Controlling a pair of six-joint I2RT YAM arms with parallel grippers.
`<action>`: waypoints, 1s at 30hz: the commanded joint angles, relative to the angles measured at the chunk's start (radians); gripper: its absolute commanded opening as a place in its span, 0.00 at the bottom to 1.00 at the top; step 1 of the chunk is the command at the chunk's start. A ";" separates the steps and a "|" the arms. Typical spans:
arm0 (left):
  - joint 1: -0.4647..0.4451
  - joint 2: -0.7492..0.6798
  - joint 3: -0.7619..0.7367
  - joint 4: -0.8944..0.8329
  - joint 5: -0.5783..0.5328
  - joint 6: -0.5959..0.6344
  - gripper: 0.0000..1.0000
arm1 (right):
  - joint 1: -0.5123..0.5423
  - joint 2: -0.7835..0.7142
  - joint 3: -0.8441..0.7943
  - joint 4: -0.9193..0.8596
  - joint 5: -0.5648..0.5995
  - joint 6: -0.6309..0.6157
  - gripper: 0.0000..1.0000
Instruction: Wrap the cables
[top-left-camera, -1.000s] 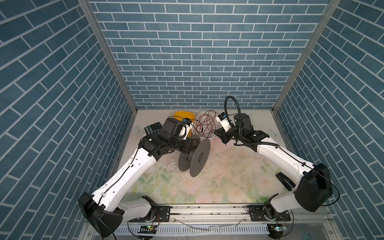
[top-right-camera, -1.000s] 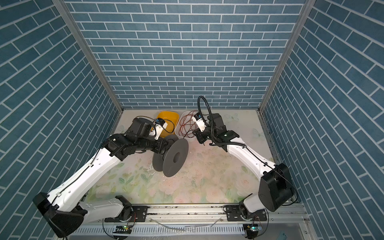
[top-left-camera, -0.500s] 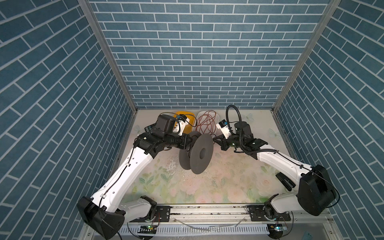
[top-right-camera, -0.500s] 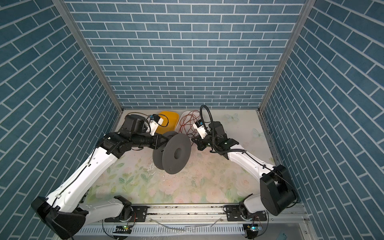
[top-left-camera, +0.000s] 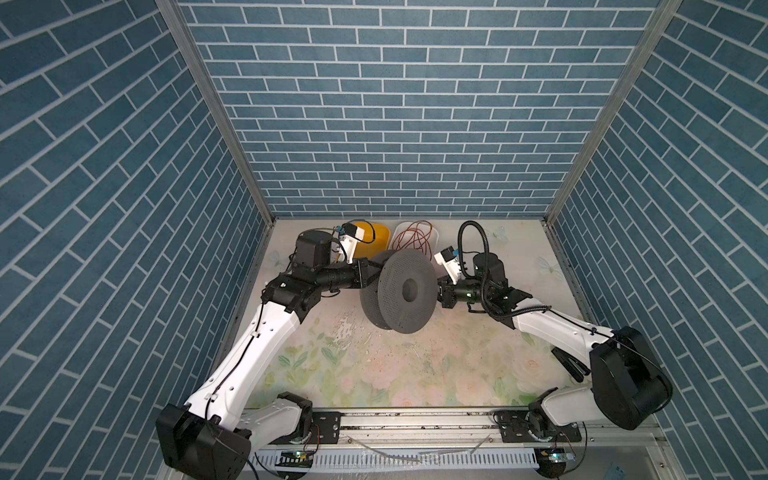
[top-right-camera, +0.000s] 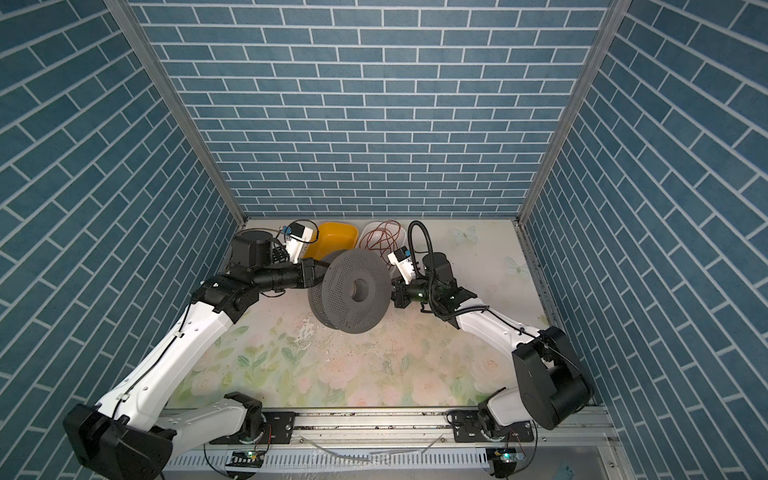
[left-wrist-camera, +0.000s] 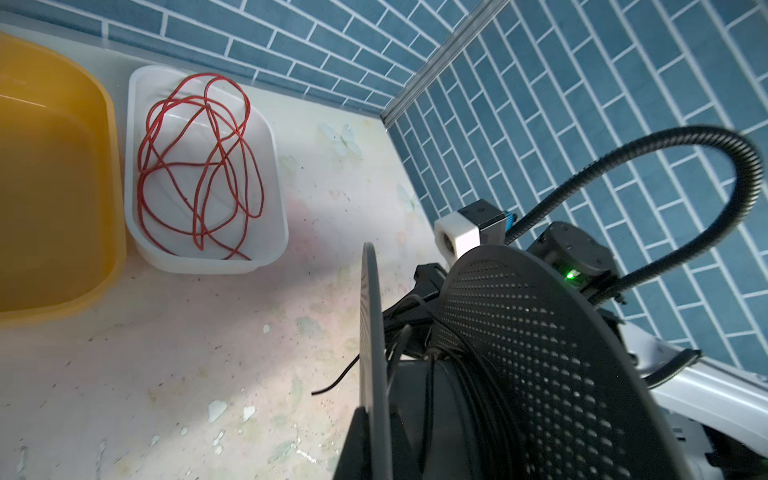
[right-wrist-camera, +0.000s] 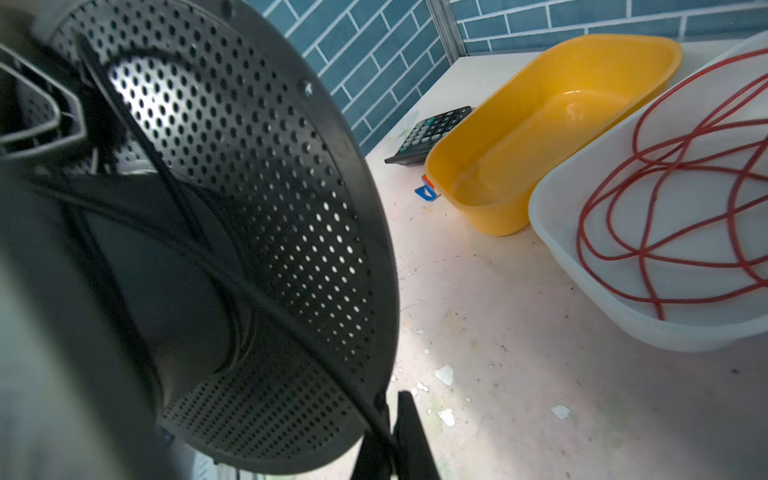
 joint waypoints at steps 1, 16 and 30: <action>0.008 -0.010 -0.031 0.229 0.052 -0.095 0.00 | 0.004 0.016 -0.036 0.152 -0.137 0.138 0.00; 0.017 0.054 -0.046 0.269 -0.012 -0.041 0.00 | -0.010 -0.085 0.094 -0.412 0.018 0.050 0.00; 0.018 0.071 -0.112 0.400 -0.016 -0.103 0.00 | -0.034 -0.091 0.029 -0.059 -0.212 0.295 0.00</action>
